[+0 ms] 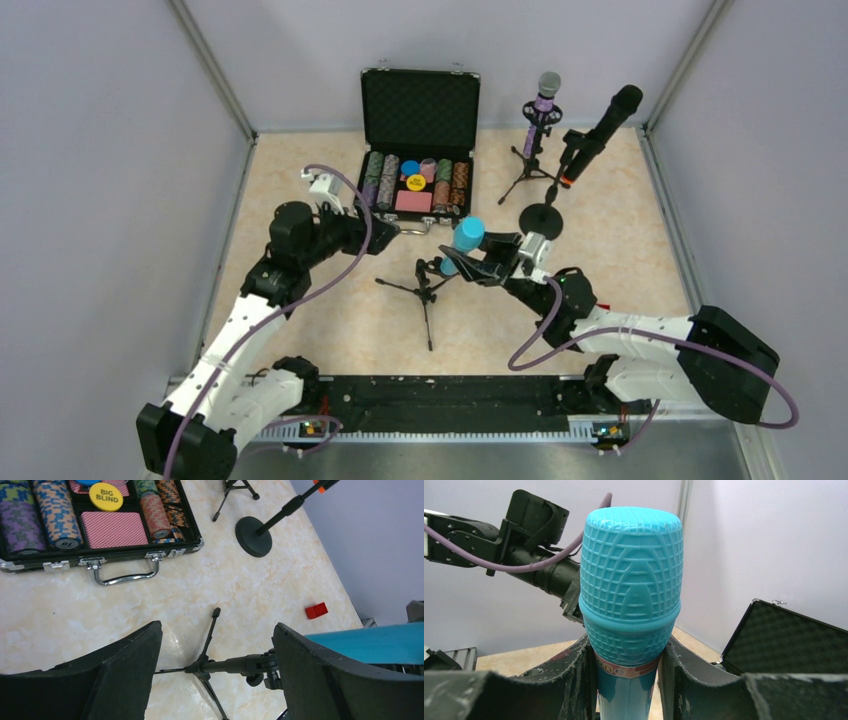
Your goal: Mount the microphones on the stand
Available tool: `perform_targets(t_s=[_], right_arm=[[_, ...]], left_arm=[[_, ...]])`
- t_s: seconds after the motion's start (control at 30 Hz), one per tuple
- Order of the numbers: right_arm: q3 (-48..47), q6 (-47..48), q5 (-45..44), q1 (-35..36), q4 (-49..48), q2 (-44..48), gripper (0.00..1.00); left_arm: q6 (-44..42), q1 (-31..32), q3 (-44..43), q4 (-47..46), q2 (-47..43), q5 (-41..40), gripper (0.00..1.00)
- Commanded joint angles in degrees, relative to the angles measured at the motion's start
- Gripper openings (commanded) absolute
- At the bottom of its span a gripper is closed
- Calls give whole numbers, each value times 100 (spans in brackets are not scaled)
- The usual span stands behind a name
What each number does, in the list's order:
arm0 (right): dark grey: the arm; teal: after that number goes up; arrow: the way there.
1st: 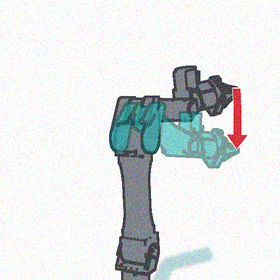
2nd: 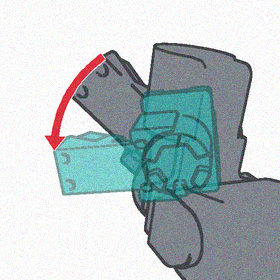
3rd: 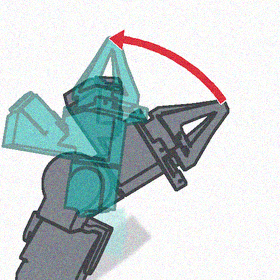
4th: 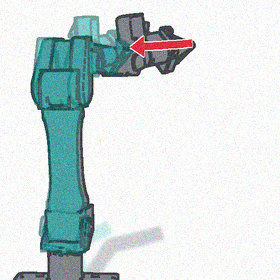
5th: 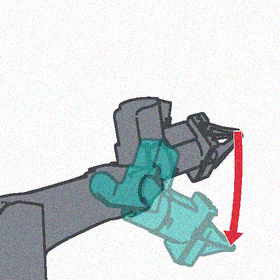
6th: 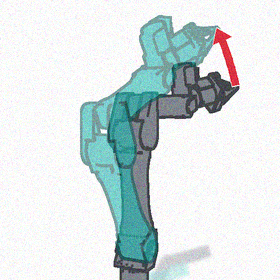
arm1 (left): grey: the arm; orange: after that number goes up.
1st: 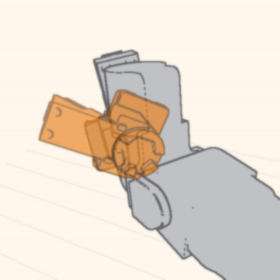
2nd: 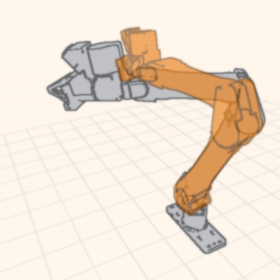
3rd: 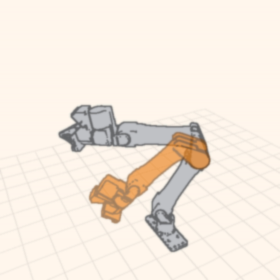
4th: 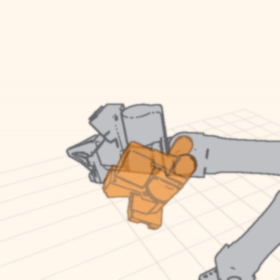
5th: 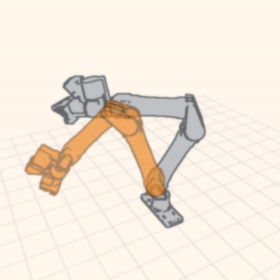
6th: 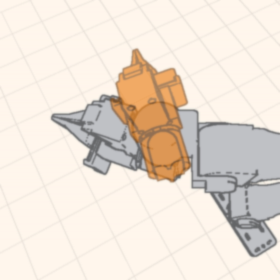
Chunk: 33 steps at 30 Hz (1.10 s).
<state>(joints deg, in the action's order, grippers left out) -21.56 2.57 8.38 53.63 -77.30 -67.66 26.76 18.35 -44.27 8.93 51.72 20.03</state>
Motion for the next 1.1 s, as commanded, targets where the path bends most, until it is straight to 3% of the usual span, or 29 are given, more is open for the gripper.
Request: perform_targets(t_s=[0.0, 0.13, 0.3, 1.07], right_arm=[[78, -1, -89, 43, 1481, -419, 0], [48, 87, -95, 43, 1632, -514, 0], [196, 115, -100, 44, 1348, -702, 0], [658, -91, 5, 43, -97, -2029, 0]], left_arm=[[-528, -24, 87, -572, -166, 763, 85], [-885, -25, 92, -614, -146, 1384, 85], [-939, -24, 96, -634, -140, 1596, 85], [-1394, -24, 144, -374, -143, 1679, 86]])
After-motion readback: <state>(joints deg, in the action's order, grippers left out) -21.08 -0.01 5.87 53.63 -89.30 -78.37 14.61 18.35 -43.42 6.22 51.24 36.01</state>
